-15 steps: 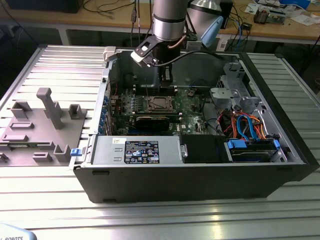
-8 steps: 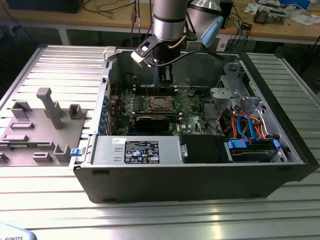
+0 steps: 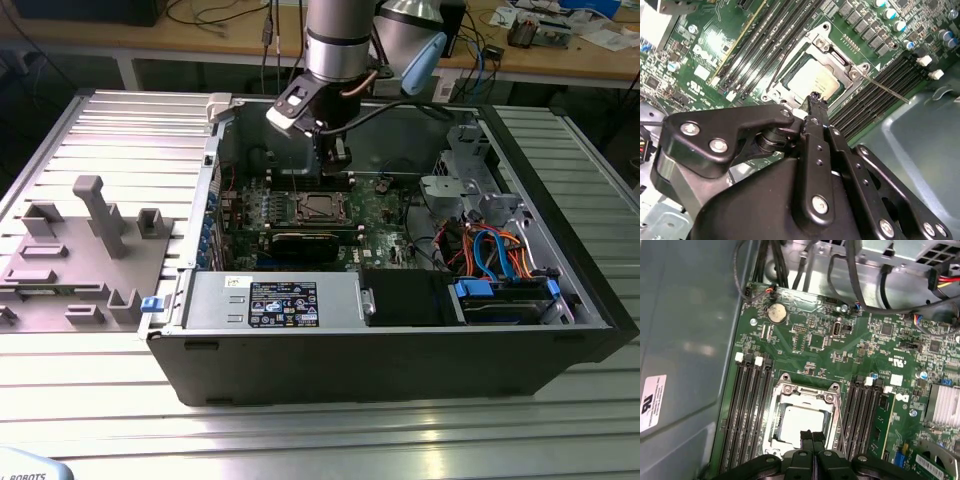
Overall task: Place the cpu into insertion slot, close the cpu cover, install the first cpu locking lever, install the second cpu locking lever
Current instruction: 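Install the first cpu locking lever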
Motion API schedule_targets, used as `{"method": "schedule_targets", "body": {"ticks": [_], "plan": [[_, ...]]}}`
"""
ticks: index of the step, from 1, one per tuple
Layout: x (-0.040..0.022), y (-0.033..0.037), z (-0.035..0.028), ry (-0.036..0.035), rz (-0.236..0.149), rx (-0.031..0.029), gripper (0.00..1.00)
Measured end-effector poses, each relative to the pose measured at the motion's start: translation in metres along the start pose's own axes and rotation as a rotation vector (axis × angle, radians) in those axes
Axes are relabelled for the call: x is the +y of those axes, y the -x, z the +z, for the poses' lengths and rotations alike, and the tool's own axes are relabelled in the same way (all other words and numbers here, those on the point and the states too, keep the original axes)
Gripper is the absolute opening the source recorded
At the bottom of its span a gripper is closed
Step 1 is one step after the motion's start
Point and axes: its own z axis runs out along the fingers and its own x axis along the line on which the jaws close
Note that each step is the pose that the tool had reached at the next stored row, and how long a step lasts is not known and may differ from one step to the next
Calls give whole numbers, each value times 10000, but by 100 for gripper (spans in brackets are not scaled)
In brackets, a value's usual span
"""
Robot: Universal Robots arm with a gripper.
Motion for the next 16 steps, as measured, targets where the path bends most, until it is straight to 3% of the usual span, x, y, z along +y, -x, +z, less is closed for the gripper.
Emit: {"method": "schedule_targets", "body": {"ticks": [4, 16], "plan": [[0, 0, 0, 19, -567, -6, 11], [0, 0, 0, 48, -1518, -30, 11]]}}
